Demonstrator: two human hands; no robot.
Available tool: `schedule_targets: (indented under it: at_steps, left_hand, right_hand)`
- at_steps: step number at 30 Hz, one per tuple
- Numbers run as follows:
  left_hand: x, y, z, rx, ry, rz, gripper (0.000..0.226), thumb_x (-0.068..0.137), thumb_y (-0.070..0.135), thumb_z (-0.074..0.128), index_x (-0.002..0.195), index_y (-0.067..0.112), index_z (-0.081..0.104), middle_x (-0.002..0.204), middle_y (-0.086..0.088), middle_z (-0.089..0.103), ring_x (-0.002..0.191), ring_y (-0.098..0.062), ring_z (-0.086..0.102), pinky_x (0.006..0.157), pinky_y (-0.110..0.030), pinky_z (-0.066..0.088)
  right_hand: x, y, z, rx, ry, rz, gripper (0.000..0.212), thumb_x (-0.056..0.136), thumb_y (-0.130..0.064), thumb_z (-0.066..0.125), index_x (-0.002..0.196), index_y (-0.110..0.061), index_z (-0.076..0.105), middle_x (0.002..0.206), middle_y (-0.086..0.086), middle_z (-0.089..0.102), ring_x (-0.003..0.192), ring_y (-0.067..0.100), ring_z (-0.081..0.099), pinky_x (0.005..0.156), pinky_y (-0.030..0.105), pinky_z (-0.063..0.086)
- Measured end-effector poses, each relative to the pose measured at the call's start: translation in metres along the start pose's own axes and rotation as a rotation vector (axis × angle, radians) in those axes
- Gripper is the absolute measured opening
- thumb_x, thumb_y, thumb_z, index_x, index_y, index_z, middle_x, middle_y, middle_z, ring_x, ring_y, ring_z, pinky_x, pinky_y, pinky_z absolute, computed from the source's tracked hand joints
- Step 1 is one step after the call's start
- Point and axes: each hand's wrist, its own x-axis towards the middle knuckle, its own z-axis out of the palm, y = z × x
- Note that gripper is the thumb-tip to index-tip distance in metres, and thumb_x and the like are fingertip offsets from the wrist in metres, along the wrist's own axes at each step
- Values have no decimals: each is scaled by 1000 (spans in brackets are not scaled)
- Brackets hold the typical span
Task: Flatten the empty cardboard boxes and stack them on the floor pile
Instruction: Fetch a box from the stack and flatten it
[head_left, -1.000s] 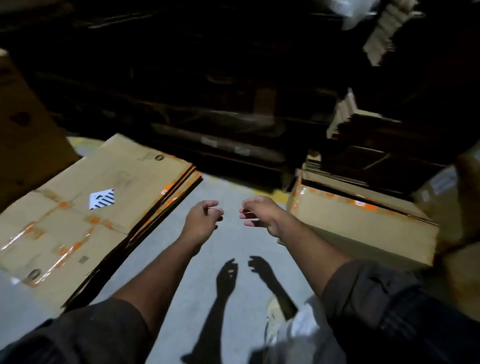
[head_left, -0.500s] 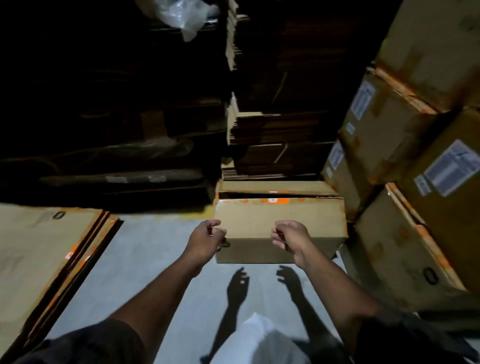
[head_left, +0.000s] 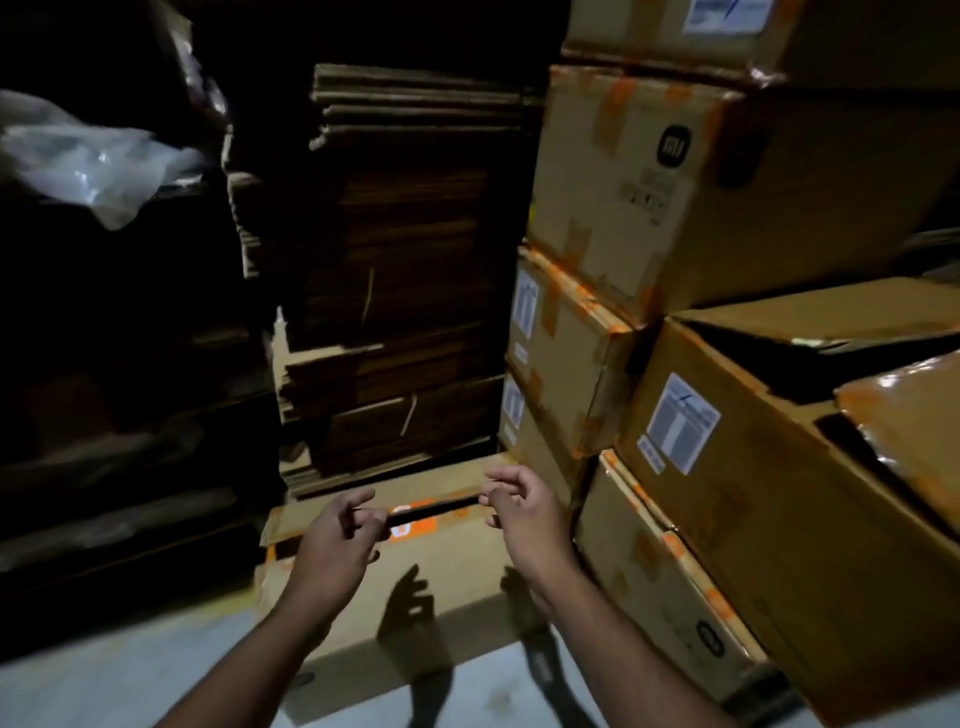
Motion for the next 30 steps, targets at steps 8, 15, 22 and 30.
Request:
schedule_targets:
  at_steps: [8,15,22,30]
  left_hand:
    - [-5,94,-24,48,2,273,37,99,24,62,134,30,55,110,15,66,103,-3,64,91,-34,56]
    - [1,201,-87,51,-54,490,52,86,39,68,136,38,54,122,19,65,116,-3,60,102,-34,49]
    - [-1,368,-111,47,-91,563,54,77,28,82,122,47,59,103,25,72,108,2,64,103,-30,45]
    - [-13,545,-65,16,-290,569,46,88,26,76,119,52,52,109,24,67,95,15,62,96,-24,49]
  right_hand:
    - [-29,-93,17,-43,87,-197,14,101,-26,56,107,-35,64,101,-10,69,95,7,66,77,26,56]
    - [-40,-201,40,-41,258,-291,13,98,-28,58,99,-39,66,107,-17,66,102,2,62,90,30,54]
    - [-70,-372,1,-9,306,-374,24,92,-12,65,88,-35,73,102,-6,72,84,2,67,69,14,50]
    - [-102,-528,-100,8,440,-398,16,95,-14,64,96,-28,71,101,-8,70,82,-6,64,67,9,48]
